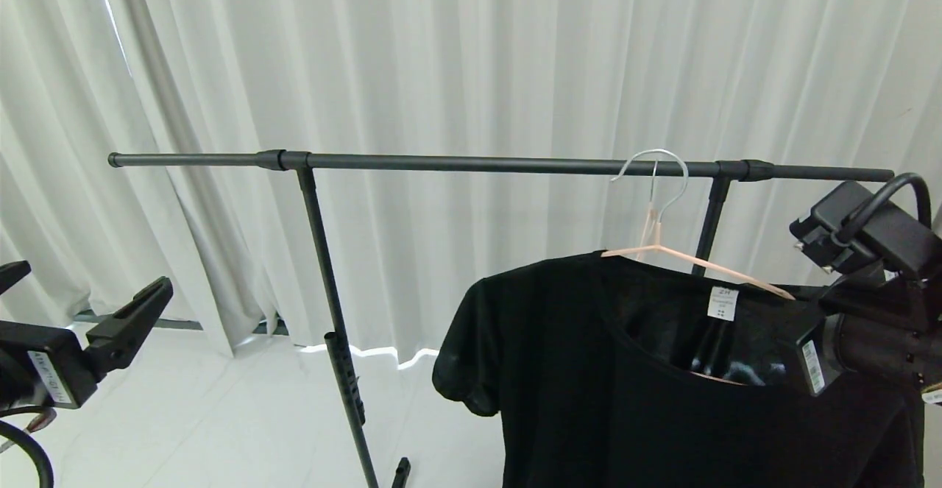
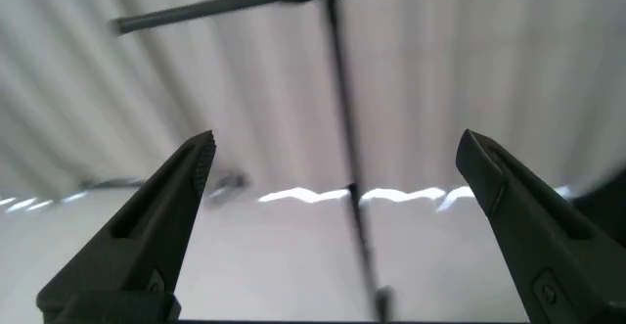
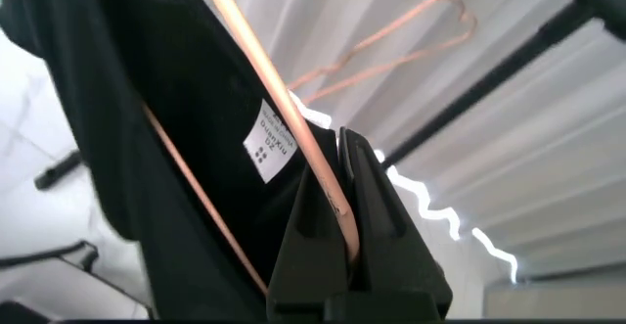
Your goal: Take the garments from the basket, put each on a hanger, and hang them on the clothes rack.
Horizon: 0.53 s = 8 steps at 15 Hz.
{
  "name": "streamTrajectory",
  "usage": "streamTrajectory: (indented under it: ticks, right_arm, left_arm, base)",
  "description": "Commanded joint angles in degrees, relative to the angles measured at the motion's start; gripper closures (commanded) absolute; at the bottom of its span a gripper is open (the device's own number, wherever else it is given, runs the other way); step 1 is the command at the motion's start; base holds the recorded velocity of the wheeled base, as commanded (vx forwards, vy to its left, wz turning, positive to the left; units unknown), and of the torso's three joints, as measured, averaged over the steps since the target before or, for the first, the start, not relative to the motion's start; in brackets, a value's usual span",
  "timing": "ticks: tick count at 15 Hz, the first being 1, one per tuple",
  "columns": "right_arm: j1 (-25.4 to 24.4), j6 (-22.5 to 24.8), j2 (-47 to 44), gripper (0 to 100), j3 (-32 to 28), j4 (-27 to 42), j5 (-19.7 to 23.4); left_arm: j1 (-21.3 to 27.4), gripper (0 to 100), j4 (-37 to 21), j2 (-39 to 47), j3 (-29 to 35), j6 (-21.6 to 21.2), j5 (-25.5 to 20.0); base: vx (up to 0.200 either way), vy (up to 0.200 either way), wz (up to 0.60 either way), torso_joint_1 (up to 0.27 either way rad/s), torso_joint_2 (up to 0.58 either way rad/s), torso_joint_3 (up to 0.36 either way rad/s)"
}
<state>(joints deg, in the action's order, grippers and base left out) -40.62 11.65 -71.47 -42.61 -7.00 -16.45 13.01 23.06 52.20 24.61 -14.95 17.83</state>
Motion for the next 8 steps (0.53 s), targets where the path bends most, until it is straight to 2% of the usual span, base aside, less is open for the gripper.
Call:
streamTrajectory:
  ticks: [1,4,8]
  right_arm:
    - [0.98,0.04,0.72,100,0.07,1.37,-0.08]
    - [4.50,0.04,2.04,100,0.07,5.15,-0.08]
    - [5.02,0.04,3.62,100,1.47,6.56,0.01]
  left_arm:
    - [-3.87,0,0.05,2.47,-0.71,-1.49,0.18]
    - [-4.66,0,0.14,2.56,-0.44,-3.34,0.09]
    - [-4.66,0,0.14,3.52,-0.35,-3.42,0.09]
  base:
    - [0.000,0.000,0.00,0.000,0.00,0.000]
    - [0.000,0.000,0.00,0.000,0.00,0.000]
    - [0.000,0.000,0.00,0.000,0.00,0.000]
